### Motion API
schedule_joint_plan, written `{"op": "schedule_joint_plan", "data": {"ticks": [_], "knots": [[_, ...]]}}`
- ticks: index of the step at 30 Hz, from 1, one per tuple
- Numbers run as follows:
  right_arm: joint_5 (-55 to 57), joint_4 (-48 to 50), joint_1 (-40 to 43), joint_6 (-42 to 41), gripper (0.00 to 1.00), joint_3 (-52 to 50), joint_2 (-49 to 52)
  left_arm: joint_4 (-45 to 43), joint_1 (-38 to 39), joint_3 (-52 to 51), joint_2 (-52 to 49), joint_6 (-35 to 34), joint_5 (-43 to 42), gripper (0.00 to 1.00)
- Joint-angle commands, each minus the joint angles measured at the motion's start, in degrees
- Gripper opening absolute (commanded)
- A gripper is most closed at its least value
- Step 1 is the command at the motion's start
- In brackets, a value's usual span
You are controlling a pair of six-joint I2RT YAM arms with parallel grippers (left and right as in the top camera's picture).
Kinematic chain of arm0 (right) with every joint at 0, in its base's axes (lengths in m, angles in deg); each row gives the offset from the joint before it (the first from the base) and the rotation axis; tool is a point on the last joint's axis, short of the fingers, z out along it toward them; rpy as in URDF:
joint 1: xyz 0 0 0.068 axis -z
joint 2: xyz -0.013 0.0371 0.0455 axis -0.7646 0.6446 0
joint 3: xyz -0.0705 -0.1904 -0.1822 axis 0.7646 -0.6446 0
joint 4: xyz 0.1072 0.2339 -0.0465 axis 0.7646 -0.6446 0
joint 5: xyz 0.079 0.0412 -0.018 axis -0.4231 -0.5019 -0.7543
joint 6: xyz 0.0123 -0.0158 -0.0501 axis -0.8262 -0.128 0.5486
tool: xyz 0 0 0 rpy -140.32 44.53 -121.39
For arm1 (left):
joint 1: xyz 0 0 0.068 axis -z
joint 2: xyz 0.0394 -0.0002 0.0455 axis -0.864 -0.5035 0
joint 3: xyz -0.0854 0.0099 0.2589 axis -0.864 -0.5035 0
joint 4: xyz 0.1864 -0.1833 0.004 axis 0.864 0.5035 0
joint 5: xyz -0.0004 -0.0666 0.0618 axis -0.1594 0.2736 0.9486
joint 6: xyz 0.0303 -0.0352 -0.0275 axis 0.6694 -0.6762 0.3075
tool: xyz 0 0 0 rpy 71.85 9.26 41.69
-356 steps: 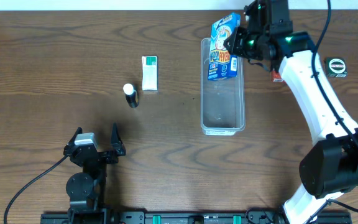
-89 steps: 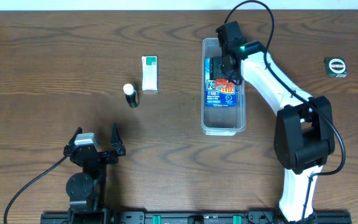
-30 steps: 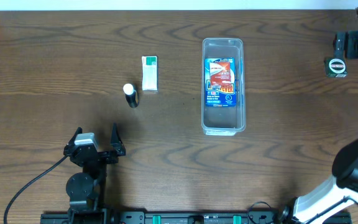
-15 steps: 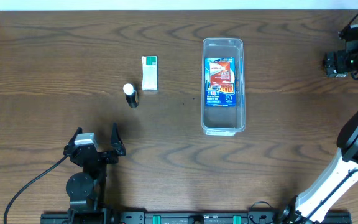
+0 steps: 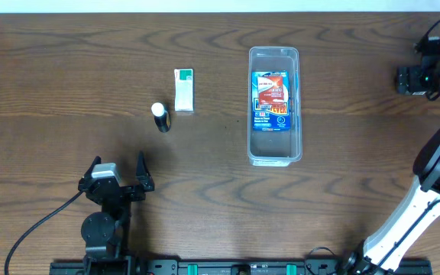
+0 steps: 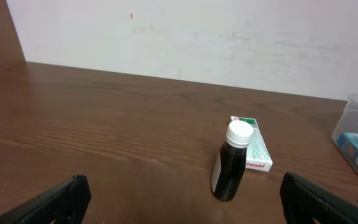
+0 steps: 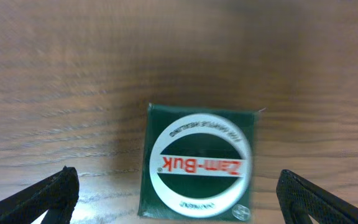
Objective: Pack container
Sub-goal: 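Move the right gripper to the green Zam-Buk tin and grasp it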
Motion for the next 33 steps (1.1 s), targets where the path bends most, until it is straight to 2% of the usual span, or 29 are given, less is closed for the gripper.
{"op": "schedule_joint_plan", "data": {"ticks": [1, 33], "knots": [[0.2, 0.3, 1.0, -1.9, 0.99, 0.0, 0.9, 2.0, -0.3, -1.1, 0.3, 0.7, 0.7, 0.98], [-4.7, 2.9, 2.8, -2.5, 0.99, 0.0, 3.3, 2.0, -0.3, -1.1, 0.3, 0.7, 0.7, 0.98]]}}
